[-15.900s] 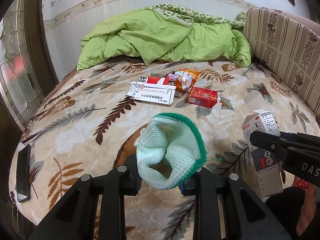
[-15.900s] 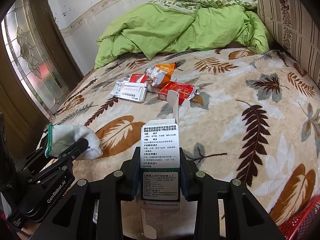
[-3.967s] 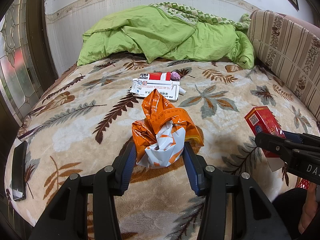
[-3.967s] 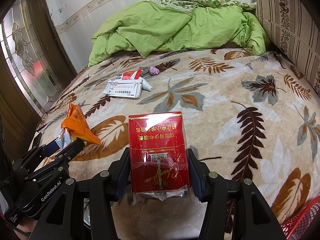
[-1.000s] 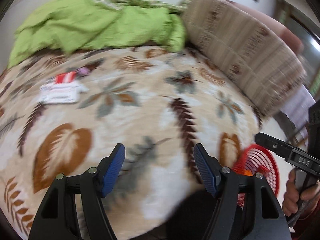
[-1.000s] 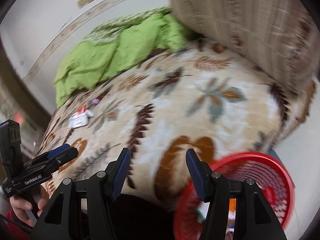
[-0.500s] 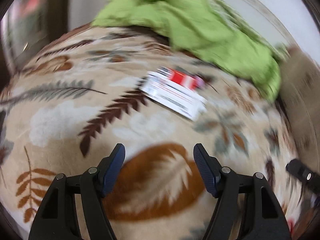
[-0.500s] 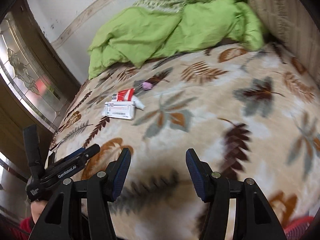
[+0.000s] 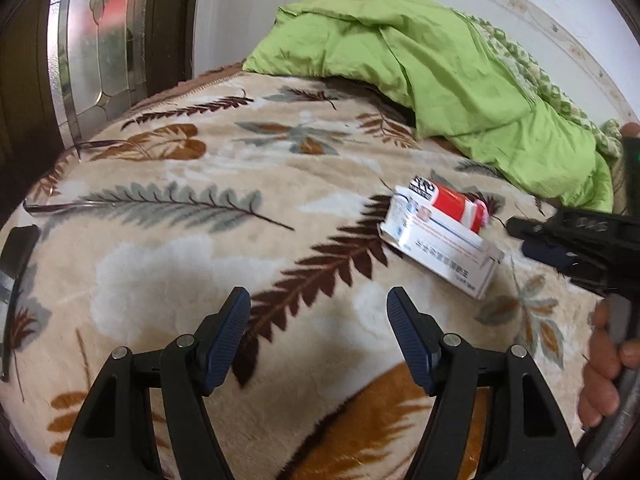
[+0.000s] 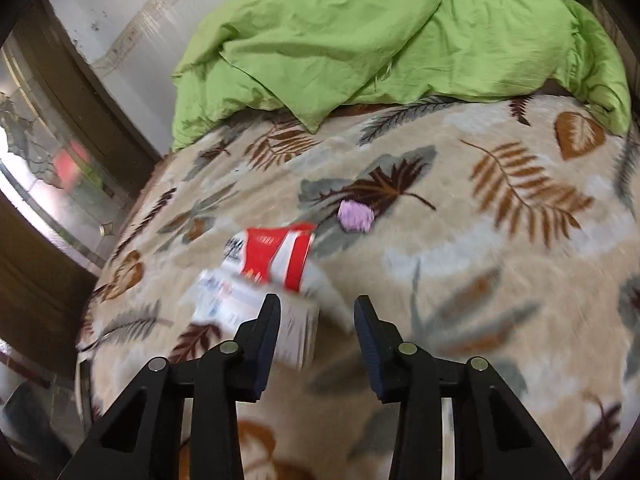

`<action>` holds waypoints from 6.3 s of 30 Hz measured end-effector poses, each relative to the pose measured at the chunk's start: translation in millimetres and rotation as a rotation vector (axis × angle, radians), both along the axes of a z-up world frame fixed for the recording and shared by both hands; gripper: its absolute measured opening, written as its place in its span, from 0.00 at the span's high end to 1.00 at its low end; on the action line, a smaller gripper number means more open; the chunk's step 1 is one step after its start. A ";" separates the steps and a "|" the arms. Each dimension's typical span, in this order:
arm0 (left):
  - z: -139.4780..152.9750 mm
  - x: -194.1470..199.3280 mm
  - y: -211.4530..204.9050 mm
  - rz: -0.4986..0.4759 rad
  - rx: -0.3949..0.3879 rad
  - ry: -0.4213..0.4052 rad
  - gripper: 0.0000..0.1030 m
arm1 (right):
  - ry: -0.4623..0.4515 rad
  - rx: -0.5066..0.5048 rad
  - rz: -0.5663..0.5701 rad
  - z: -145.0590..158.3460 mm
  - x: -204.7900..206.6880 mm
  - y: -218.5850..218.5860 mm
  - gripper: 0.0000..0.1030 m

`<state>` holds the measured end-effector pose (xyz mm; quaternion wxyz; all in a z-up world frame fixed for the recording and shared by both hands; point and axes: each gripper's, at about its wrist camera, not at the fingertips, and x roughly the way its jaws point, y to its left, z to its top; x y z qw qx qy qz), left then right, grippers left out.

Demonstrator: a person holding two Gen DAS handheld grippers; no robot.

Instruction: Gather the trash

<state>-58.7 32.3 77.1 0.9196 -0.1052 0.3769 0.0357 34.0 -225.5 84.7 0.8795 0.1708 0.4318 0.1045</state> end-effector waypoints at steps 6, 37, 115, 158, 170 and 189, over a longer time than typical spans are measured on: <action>0.8 0.9 19.7 0.067 -0.030 -0.006 0.32 | 0.067 0.039 0.057 -23.2 5.1 17.0 0.62; -9.5 8.2 21.6 0.055 -0.087 0.033 0.32 | 0.090 0.338 0.051 -45.4 47.8 23.8 0.51; 23.2 -130.7 -60.7 -0.337 0.206 -0.158 0.50 | -0.264 0.029 -0.054 15.3 -258.2 -30.0 0.92; 15.1 -125.2 -70.8 -0.357 0.244 -0.152 0.50 | -0.232 0.039 -0.061 11.0 -256.8 -29.1 0.92; 15.2 -125.2 -71.2 -0.357 0.244 -0.151 0.50 | -0.230 0.038 -0.061 11.1 -256.5 -29.1 0.92; 16.9 -150.3 -96.6 -0.473 0.215 -0.133 0.50 | -0.262 0.050 -0.120 29.5 -290.0 -51.6 0.92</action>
